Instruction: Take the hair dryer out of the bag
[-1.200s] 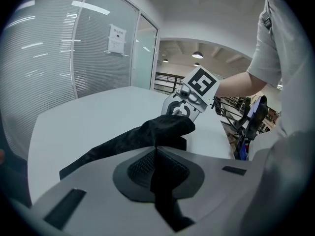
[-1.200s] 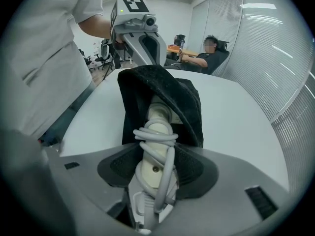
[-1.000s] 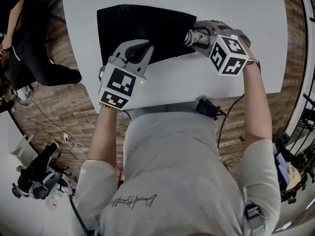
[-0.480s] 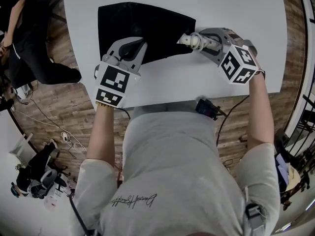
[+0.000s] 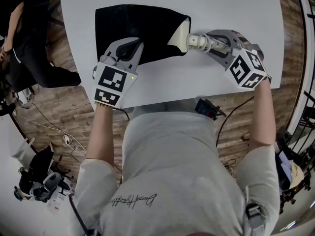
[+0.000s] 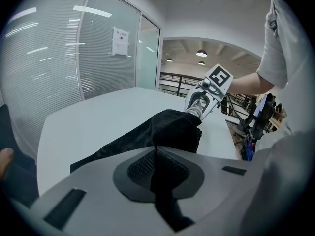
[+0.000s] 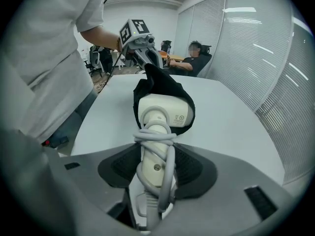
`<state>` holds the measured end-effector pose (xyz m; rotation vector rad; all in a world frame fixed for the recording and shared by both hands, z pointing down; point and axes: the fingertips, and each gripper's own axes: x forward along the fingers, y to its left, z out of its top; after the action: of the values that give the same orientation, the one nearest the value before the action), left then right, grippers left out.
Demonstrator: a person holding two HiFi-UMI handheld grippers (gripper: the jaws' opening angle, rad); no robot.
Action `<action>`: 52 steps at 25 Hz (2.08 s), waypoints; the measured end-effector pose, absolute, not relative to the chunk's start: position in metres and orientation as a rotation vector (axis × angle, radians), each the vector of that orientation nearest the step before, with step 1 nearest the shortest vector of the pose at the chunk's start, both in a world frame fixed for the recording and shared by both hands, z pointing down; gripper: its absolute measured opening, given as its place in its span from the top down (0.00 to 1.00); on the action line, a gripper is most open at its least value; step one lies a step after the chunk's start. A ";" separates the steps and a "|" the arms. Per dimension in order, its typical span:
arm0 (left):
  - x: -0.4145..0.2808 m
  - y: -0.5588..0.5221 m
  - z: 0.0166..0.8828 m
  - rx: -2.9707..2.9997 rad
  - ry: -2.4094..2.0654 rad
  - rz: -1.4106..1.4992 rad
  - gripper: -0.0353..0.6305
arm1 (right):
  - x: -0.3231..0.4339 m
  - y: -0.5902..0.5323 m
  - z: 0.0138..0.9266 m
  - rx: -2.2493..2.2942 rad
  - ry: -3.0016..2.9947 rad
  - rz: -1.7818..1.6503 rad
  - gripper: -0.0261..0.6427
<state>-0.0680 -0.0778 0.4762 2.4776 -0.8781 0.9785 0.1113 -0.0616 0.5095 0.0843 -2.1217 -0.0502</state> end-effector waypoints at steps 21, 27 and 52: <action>-0.072 -0.081 0.477 2.473 -0.924 1.010 0.92 | 0.188 -0.063 0.496 0.503 -2.108 0.097 0.63; -0.073 -0.080 0.473 2.487 -0.941 1.025 0.92 | 0.194 -0.085 0.501 0.647 -2.081 0.127 0.63; -0.074 -0.085 0.479 2.460 -0.951 0.983 0.92 | 0.144 -0.145 0.545 0.874 -2.026 0.255 0.63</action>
<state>-0.0743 -0.0845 0.4787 2.4598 -0.9510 0.9834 0.1442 -0.1454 0.5448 0.8741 -2.0260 0.2549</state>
